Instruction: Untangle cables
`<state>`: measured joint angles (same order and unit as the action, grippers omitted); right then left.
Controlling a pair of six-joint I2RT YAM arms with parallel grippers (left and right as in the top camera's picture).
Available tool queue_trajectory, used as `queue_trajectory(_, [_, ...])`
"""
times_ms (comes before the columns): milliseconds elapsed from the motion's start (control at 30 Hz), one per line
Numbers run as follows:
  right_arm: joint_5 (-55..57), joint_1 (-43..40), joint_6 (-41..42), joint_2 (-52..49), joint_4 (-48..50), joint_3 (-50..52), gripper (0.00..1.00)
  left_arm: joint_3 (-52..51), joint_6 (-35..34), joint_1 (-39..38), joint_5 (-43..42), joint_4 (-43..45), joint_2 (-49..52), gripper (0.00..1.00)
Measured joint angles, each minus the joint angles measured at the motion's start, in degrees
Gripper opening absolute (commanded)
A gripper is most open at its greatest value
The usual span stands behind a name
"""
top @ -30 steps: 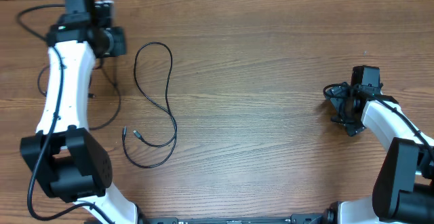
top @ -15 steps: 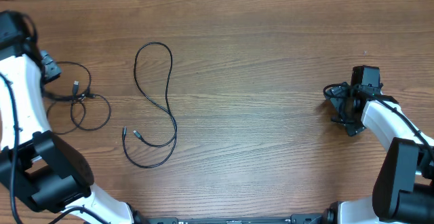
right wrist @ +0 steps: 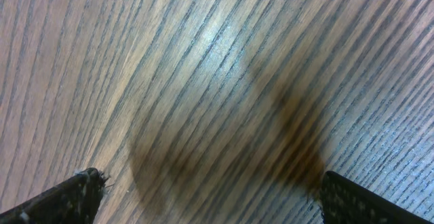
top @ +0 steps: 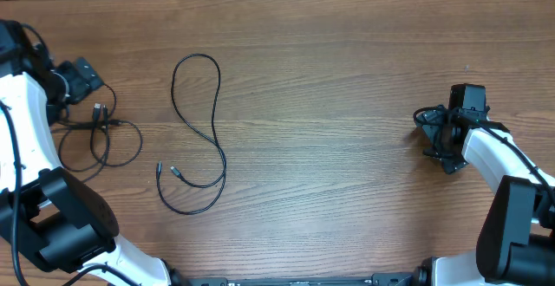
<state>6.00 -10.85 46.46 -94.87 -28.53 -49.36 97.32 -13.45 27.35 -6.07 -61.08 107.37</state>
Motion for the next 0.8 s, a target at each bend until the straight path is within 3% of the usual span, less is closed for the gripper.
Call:
queue_trajectory(233, [0.0, 0.0, 0.0, 0.0, 0.0, 0.0, 1.0, -9.5, -0.2, -5.3, -7.1, -1.2, 0.0, 1.0])
queue_trajectory(467, [0.0, 0.0, 0.0, 0.0, 0.0, 0.0, 1.0, -24.0, -0.2, -11.6, -8.9, 9.7, 0.1, 0.98])
queue_trajectory(567, [0.0, 0.0, 0.0, 0.0, 0.0, 0.0, 1.0, -29.0, -0.1, -14.3, -8.9, 15.0, 0.2, 0.89])
queue_trajectory(633, [0.0, 0.0, 0.0, 0.0, 0.0, 0.0, 1.0, -31.5, 0.0, -16.7, -8.9, 18.5, -0.2, 0.69])
queue_trajectory(667, [0.0, 0.0, 0.0, 0.0, 0.0, 0.0, 1.0, -32.0, -0.3, -17.6, -8.9, 19.6, -0.3, 0.31])
queue_trajectory(700, [0.0, 0.0, 0.0, 0.0, 0.0, 0.0, 1.0, -33.2, -0.1, -18.9, -8.9, 22.1, -0.7, 0.06])
queue_trajectory(800, [0.0, 0.0, 0.0, 0.0, 0.0, 0.0, 1.0, -34.9, -0.1, -21.2, -9.0, 23.9, -1.0, 0.04])
